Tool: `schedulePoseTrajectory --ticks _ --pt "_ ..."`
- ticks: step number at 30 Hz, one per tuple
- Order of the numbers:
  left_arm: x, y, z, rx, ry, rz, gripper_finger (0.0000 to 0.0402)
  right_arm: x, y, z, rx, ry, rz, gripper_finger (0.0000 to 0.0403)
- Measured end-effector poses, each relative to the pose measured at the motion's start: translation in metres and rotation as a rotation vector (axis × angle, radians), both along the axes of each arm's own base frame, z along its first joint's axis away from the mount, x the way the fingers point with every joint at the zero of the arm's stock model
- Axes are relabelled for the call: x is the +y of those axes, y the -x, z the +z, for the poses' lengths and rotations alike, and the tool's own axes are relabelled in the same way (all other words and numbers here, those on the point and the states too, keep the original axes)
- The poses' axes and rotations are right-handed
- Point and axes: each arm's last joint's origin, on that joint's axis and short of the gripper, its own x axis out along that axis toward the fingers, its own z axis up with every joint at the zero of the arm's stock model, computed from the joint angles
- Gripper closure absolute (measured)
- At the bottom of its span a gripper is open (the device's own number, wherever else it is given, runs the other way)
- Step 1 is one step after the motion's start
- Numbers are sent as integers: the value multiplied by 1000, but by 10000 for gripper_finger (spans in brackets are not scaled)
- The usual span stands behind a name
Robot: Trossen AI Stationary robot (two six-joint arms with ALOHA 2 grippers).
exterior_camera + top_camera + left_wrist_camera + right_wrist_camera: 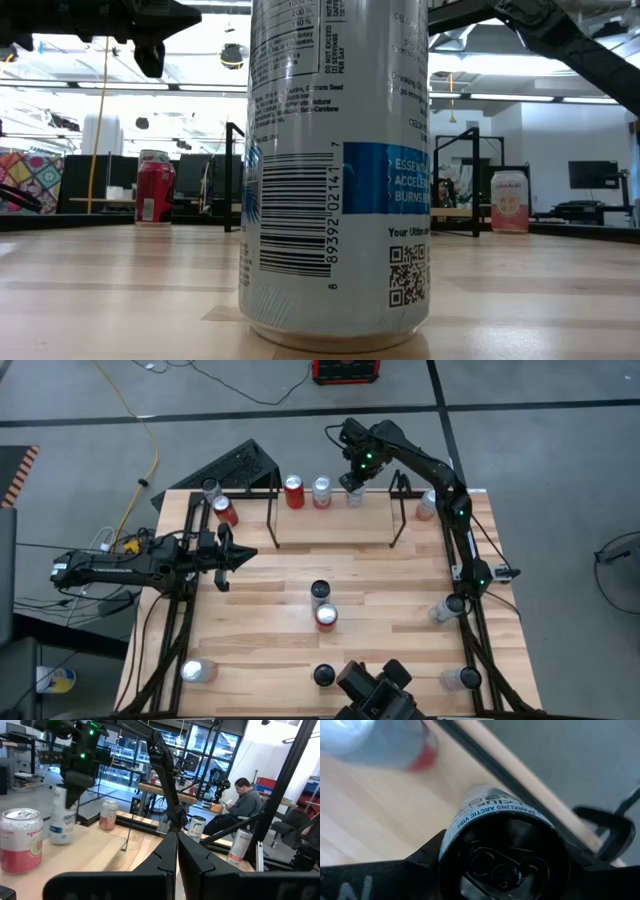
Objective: Place canned beverage on shelf
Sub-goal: Put the top right white blue soda can on the shelf
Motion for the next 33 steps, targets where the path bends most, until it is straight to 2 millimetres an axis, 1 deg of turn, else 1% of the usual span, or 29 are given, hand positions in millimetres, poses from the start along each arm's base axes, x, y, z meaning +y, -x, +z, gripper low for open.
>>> schedulePoseTrajectory --ticks 8,14,22,29,33 --pt "0 0 0 1 -6 2 401 4 -3 0 4 -1 38 164" --pt "0 0 0 1 -6 2 401 2 -1 0 2 -5 34 163" --pt "0 0 -1 6 -1 -1 401 3 -14 -14 28 -10 85 163" --pt "0 0 0 5 -3 -2 401 4 -17 -13 10 12 78 161" --pt "0 0 0 6 -6 0 401 4 -17 -12 5 14 79 148"
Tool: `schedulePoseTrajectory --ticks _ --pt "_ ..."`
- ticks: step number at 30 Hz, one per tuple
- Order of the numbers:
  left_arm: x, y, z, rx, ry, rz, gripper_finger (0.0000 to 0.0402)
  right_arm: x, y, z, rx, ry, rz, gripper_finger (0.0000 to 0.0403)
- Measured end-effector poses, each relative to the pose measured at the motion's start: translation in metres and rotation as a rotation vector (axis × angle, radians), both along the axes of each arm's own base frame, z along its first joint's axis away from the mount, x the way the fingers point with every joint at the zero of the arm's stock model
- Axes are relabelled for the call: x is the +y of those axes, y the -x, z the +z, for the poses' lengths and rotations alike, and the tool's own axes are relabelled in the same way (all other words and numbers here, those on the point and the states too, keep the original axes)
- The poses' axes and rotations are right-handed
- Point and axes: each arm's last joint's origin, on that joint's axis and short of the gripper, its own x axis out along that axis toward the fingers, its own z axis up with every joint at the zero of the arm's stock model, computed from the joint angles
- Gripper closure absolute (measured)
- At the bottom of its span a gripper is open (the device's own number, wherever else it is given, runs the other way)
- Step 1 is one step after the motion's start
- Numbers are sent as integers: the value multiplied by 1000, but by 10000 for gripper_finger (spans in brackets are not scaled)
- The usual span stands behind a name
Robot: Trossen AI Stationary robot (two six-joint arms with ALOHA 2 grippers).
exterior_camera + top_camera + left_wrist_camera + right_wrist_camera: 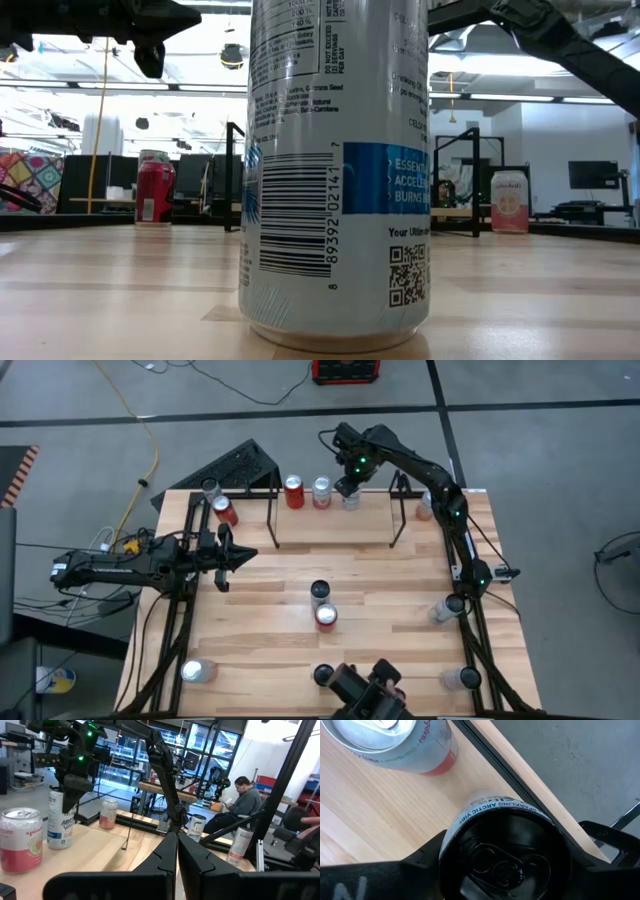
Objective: Place canned beverage on shelf
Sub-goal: Put the top right white blue soda can on the shelf
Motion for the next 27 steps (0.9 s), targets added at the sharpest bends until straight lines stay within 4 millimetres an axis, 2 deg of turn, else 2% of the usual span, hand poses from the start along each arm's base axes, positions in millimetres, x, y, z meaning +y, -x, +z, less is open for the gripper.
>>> schedulePoseTrajectory --ticks 14,22,27 --pt "0 0 0 0 -1 0 401 0 -4 -3 -16 4 27 66" --pt "0 0 0 0 0 -1 401 0 -4 -2 -16 8 30 45" --pt "0 0 0 0 0 -1 401 0 -4 7 -39 34 32 40"
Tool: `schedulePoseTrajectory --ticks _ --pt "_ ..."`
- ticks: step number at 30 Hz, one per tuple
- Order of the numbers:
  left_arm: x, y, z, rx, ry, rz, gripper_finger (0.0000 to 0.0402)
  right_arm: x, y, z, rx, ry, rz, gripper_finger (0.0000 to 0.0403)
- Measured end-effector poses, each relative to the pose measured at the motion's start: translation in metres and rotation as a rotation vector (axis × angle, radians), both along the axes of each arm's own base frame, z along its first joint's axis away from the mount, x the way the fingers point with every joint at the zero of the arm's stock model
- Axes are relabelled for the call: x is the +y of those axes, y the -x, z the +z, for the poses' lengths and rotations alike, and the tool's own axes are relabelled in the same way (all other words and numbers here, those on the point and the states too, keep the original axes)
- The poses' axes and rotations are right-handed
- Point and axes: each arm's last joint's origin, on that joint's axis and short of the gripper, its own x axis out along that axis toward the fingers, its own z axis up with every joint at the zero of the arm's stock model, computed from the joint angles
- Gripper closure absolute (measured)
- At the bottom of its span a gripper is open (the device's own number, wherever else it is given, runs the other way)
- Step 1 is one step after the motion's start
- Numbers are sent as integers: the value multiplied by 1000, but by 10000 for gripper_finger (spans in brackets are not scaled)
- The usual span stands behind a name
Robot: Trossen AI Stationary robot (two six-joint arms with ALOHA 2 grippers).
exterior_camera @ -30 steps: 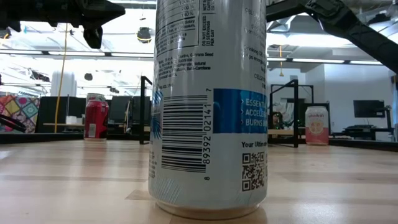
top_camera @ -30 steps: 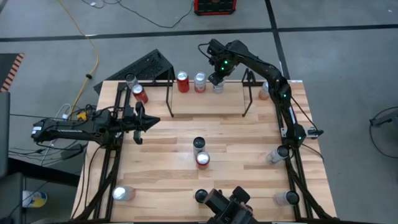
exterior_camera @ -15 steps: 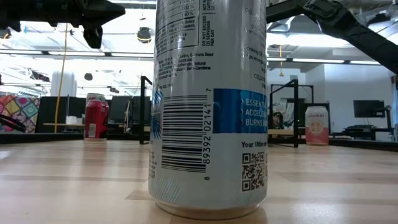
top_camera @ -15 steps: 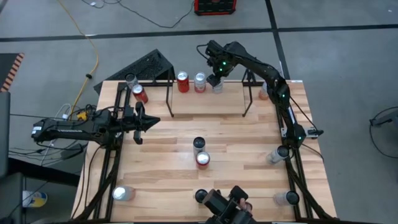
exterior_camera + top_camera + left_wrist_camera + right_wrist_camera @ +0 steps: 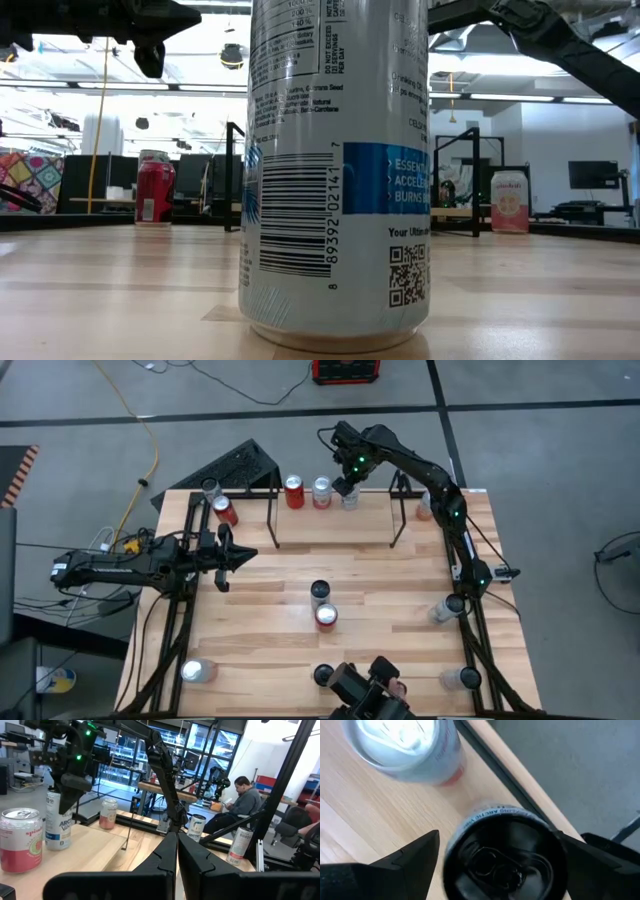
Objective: Place canned beverage on shelf
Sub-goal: Put the top right white blue soda can on the shelf, then put the bottom right white pink soda can on the shelf
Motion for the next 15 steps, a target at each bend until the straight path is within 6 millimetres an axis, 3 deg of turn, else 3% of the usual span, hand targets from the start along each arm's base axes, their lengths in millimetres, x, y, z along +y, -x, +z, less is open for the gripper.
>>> schedulePoseTrajectory --ticks 8,15 --pt "0 0 0 -1 0 0 401 1 12 27 -47 93 -8 39" --pt "0 0 0 -1 -1 0 401 16 26 75 -188 230 16 39"
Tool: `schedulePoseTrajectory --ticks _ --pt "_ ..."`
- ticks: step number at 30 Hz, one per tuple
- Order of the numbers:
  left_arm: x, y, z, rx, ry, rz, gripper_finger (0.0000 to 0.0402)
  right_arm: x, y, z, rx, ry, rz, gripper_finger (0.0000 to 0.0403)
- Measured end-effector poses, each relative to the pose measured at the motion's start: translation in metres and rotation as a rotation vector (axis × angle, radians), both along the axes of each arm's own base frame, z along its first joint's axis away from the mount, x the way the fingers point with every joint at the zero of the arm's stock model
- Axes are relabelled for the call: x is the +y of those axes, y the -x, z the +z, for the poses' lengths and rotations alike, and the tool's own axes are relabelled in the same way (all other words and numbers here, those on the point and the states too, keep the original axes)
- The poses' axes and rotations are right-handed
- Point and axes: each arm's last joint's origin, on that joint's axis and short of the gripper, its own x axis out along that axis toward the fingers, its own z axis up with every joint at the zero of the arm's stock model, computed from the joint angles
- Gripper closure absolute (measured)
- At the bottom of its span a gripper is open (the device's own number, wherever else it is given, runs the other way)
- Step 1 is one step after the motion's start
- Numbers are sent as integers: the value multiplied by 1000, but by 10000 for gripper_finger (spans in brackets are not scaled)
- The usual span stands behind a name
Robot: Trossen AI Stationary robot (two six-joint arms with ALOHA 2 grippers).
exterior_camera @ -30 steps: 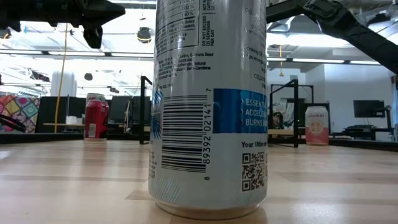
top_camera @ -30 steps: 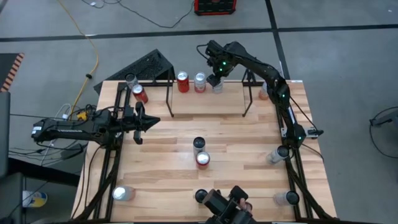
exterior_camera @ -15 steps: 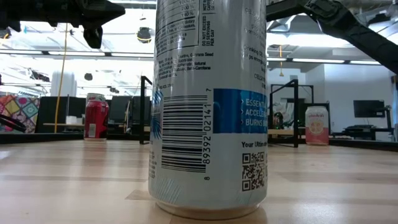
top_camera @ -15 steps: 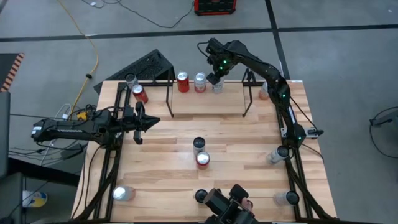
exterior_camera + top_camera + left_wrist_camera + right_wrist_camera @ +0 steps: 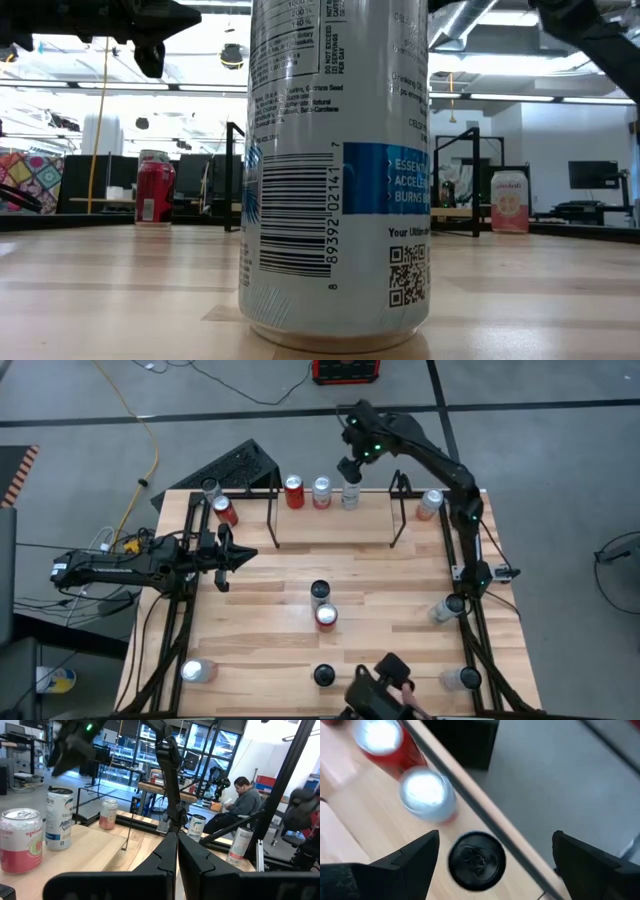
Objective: Place canned beverage on shelf
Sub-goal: Put the bottom right white pink soda can on the shelf
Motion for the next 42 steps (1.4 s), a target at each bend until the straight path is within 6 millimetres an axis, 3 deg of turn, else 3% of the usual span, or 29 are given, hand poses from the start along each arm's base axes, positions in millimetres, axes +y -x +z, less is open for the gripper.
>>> schedulePoseTrajectory --ticks 5,9,15,20,23,27,31,36,42 --pt "0 0 0 0 -1 0 401 26 21 43 -101 67 27 42" --pt "0 0 0 3 -18 3 401 60 46 71 -145 19 33 44" --pt "0 0 0 5 -30 5 401 123 75 91 -77 -97 71 45" --pt "0 0 0 5 -29 5 401 178 84 105 -150 -124 169 45" --pt "0 0 0 5 -26 5 401 211 87 102 -121 -89 192 45" --pt "0 0 0 1 3 -2 401 250 83 81 -44 39 210 45" --pt "0 -1 -4 29 49 -12 401 277 78 61 -72 157 229 48" --pt "1 -1 -7 64 75 15 401 284 73 54 -157 222 312 68" --pt "4 -1 -5 46 33 132 401 273 78 57 -175 288 375 84"
